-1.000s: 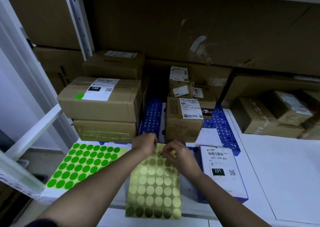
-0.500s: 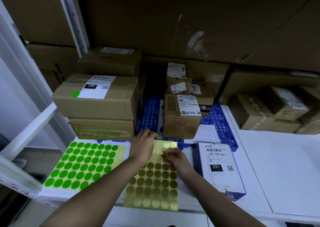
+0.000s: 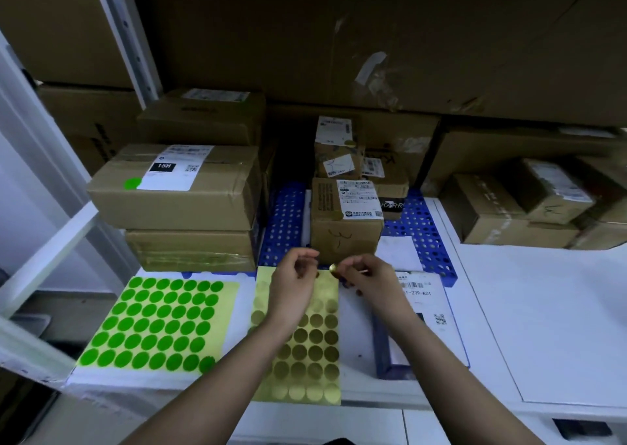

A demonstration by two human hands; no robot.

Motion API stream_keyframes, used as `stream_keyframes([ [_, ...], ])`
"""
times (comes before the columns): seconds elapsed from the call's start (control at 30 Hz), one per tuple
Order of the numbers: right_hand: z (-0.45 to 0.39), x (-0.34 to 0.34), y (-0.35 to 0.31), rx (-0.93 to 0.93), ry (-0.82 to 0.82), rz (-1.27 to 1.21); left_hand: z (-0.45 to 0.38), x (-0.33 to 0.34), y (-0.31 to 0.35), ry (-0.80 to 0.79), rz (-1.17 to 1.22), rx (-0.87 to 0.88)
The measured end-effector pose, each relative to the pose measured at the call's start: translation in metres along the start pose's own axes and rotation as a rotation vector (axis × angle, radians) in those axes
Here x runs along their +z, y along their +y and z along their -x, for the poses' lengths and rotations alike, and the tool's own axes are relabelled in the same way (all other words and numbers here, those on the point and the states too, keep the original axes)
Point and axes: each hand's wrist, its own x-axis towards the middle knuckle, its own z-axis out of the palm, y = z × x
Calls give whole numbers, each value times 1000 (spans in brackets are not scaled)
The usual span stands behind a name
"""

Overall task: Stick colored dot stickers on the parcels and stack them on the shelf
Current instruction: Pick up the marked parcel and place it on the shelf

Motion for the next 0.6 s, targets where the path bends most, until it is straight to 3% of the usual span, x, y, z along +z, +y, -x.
stream_keyframes([
  [0.2,19,-73,7,30,82,94,27,50,10,-147,-40,-10],
  [0.33,39,-106,23,92,97,179,45,74,3,-249,-153,92],
  [0.43,53,-119,32,128,66,217,59,87,-6,-212,-204,203],
  [0.6,72,-127,39,204,8,210,81,95,-14,-184,-270,181],
])
